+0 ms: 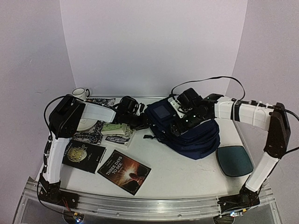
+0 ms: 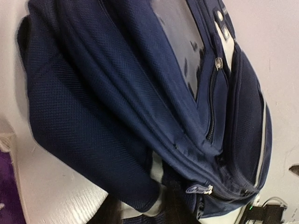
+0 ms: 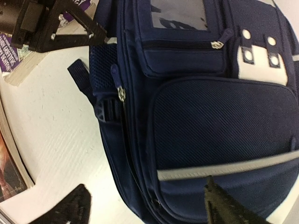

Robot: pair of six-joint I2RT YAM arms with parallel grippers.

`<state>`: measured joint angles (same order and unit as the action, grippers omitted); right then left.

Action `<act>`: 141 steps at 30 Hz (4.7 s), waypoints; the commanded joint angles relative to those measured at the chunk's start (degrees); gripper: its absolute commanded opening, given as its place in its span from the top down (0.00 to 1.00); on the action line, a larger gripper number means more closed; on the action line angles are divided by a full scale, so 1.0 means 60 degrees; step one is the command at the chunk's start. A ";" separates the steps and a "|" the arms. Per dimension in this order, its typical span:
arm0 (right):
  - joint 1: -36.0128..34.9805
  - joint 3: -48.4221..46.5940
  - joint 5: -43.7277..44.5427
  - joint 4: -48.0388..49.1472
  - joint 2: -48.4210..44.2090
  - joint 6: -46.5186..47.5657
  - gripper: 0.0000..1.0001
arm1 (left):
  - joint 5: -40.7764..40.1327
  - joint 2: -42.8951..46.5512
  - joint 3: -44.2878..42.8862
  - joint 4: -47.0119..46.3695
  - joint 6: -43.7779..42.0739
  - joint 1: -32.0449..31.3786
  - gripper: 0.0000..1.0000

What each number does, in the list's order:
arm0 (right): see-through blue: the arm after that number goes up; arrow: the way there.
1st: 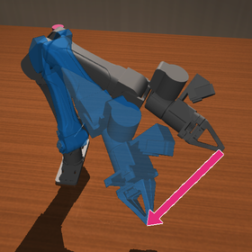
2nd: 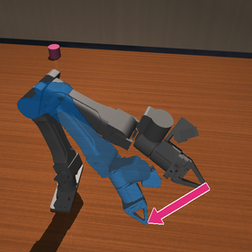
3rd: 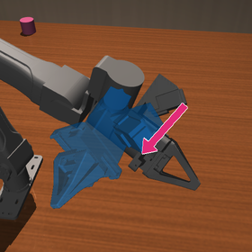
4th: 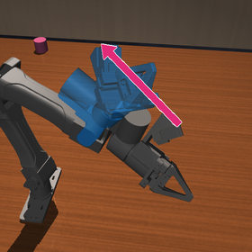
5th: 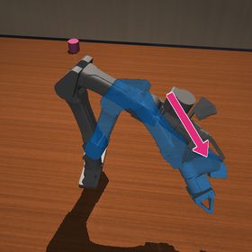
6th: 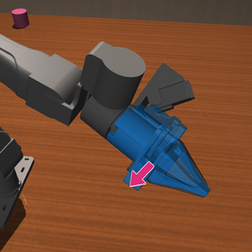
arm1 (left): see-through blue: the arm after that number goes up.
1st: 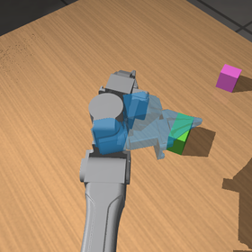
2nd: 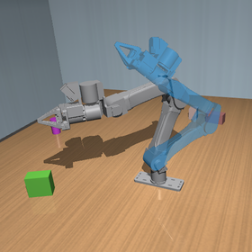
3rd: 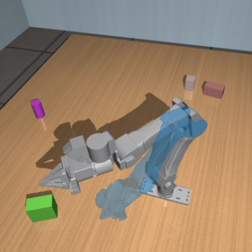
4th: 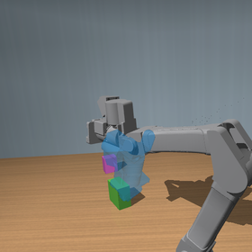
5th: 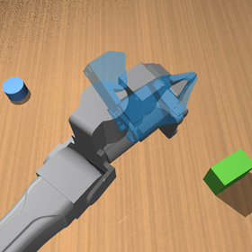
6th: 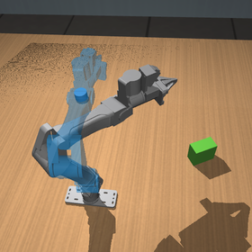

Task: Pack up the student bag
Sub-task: Hold the second largest pocket of the student bag, then adjust the second largest pocket of the student bag, then pick up the second largest pocket of the bag from the student bag, then zip the student bag into the second largest pocket of the bag.

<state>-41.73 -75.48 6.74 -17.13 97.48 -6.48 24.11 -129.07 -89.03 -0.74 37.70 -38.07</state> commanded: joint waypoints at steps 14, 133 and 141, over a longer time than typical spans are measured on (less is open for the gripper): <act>-0.0636 -0.2723 0.0530 0.0344 0.3126 0.1827 0.63 | 0.0559 0.1628 0.1281 -0.1429 0.0360 -0.0569 1.00; -0.0927 -0.0191 -0.0091 0.1857 0.1455 0.2474 0.97 | 0.0757 0.1795 0.1282 -0.0945 -0.0913 -0.0008 1.00; -0.0934 0.0359 -0.0754 0.1739 0.1162 0.2598 0.92 | 0.0933 0.1537 0.1049 -0.0832 -0.0938 0.0105 1.00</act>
<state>-47.16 -75.43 4.92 -1.58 108.47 9.78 30.58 -121.16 -80.79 -2.57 33.01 -38.94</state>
